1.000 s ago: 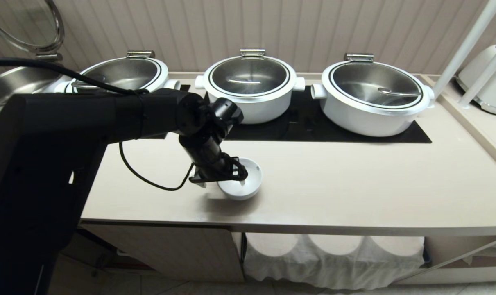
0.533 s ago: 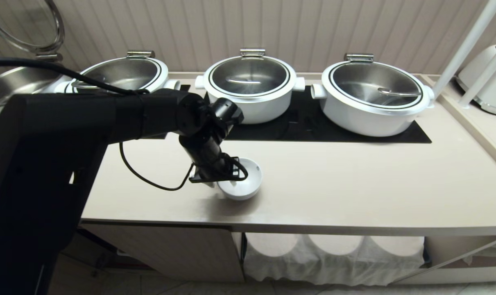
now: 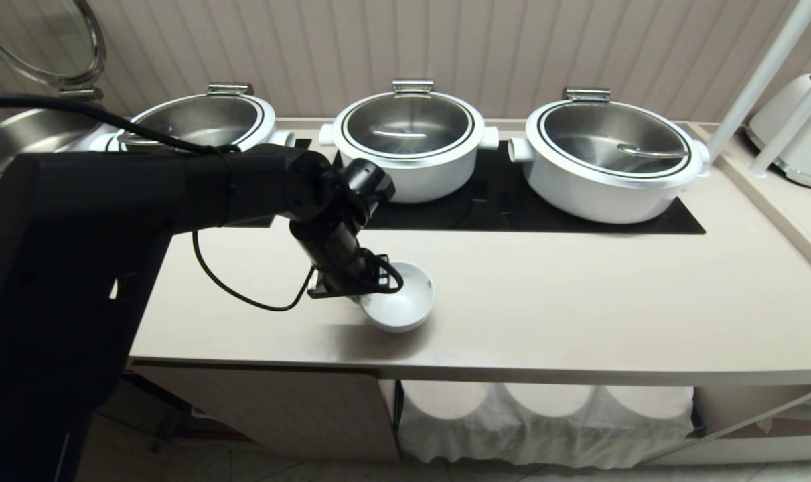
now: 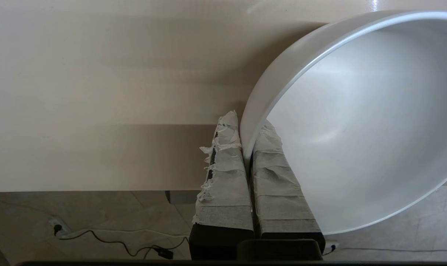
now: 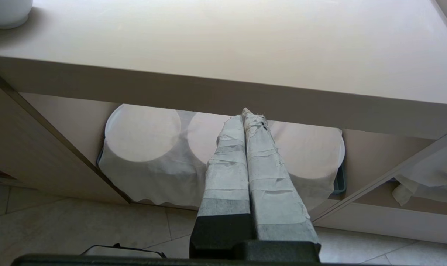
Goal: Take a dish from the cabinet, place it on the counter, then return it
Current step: Pick up the bowl from the table
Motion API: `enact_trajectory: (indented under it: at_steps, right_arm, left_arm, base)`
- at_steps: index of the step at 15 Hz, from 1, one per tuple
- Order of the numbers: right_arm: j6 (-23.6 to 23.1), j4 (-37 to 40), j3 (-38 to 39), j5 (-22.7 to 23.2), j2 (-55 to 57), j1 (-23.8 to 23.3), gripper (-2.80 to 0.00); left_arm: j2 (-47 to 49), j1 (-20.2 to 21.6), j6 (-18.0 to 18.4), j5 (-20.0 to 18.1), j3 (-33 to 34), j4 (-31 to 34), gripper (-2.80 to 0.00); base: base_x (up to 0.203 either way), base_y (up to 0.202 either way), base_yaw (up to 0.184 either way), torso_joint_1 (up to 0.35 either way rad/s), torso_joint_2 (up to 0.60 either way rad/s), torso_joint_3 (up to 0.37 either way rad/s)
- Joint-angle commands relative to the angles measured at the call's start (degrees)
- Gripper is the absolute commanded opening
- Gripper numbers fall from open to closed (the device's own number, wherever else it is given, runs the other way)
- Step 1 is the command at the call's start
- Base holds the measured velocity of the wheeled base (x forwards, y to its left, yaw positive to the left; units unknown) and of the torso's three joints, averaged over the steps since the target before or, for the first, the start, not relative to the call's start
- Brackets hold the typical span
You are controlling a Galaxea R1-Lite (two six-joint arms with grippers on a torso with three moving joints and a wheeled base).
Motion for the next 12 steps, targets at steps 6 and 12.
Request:
enact_trajectory:
  at_steps: [6,12]
  right_arm:
    - [0.0,0.0,0.0,0.1,0.0,0.0,-2.8]
    - [0.0,0.0,0.0,0.0,0.0,0.1,-2.8]
  left_arm:
    - [-0.5,-0.4,-4.3,0.0,0.0,0.5,-2.8]
    - [-2.3,-0.3,-8.0,-0.2,0.1,0.7,-2.8]
  base:
    - [0.0,0.0,0.0,0.0,0.0,0.0]
    - [0.0,0.0,0.0,0.0,0.0,0.0]
